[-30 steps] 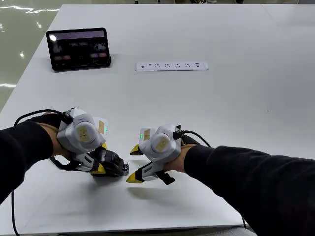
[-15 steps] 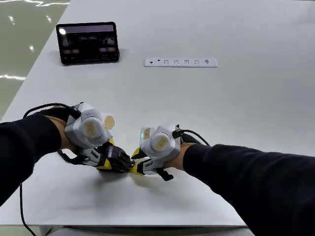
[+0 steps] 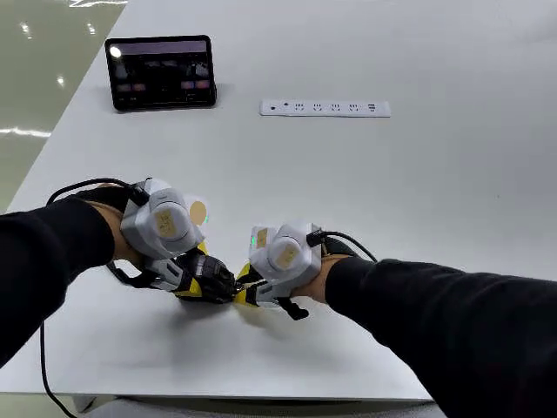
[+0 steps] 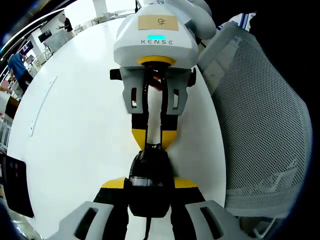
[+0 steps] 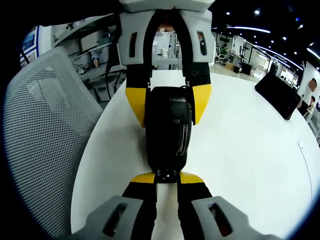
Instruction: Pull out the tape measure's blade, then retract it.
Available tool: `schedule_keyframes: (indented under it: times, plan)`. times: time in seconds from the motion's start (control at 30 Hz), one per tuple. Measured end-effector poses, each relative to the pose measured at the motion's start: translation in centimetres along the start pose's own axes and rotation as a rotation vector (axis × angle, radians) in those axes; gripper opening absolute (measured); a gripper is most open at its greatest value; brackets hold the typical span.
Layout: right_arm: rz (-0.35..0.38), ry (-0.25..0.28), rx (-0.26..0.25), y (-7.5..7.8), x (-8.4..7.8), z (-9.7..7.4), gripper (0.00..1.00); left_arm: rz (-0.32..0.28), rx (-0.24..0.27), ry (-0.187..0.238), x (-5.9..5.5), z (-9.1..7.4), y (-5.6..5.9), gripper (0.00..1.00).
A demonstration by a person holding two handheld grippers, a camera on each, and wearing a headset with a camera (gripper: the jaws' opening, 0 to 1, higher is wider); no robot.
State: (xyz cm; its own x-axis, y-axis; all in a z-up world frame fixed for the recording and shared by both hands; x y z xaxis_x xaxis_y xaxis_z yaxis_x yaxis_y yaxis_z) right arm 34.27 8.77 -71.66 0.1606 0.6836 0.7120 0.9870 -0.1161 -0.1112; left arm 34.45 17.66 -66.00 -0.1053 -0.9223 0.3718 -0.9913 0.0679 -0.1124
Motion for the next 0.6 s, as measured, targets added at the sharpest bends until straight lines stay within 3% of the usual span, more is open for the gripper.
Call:
schedule_keyframes:
  times: [0.6]
  plan:
    - [0.000, -0.014, 0.014, 0.2, -0.9, -1.0, 0.10, -0.043, 0.020, 0.022, -0.4, 0.1, 0.1, 0.29]
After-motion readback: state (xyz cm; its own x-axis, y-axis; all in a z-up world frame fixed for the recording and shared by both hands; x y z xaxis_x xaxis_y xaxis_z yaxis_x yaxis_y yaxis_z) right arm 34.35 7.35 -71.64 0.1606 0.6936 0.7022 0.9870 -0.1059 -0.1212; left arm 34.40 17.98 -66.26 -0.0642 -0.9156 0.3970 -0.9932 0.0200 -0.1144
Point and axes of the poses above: the centre of the closed fingertips' face, and the gripper's own axes: z roughly forward along the fingers, y roughly to its right, x roughly out of its top, the point moved 6 cm from there along -z, roughly backward along the fingers, and after that the axes turned 10 degrees about z, right-handed, at the moved point
